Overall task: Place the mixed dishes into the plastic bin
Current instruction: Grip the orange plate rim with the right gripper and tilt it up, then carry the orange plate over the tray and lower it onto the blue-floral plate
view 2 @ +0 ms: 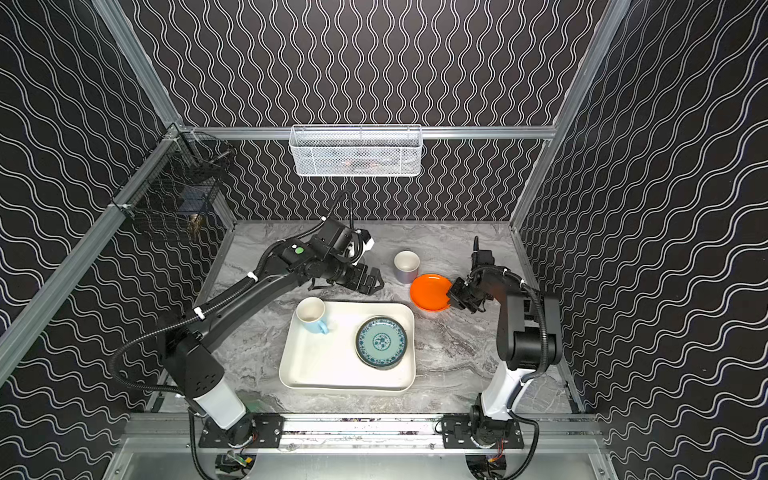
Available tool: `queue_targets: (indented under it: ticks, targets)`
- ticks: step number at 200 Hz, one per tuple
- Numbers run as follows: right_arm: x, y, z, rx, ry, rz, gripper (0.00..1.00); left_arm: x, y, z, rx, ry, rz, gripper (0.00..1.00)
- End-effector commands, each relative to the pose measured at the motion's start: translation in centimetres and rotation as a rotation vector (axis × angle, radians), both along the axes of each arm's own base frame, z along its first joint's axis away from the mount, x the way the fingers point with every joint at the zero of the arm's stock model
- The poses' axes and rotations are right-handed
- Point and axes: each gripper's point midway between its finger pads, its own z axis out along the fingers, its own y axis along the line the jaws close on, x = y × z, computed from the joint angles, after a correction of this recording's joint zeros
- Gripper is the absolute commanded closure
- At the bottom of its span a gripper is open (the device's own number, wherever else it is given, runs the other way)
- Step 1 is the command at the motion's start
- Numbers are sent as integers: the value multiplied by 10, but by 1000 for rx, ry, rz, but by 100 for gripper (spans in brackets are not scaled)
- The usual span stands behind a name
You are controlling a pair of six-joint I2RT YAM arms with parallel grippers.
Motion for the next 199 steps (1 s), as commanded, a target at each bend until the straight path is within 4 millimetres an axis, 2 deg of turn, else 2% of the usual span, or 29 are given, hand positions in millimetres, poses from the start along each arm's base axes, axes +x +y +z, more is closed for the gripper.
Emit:
queue_targets:
  ticks: [1,34,56,97,127,159,199]
  targets:
    - [-26,-15,6,-99,69,1,100,-1,7,5,6,-27,4,1]
    - [-39,-18,44,-135,24,20,100,-8,19,6,1,-34,24,1]
    - [-50,-12,70,-114,-13,33,100,-13,30,4,3,-32,41,1]
    - [-73,17,113,-77,-69,87,100,-19,63,-8,-36,32,116,1]
    - [-87,57,136,-66,-93,174,100,-23,92,-10,-20,29,172,1]
    - [-103,104,147,-15,-103,275,100,-31,115,-8,-9,20,224,1]
    - [-130,146,126,7,-60,407,100,-47,129,-9,-19,32,275,1]
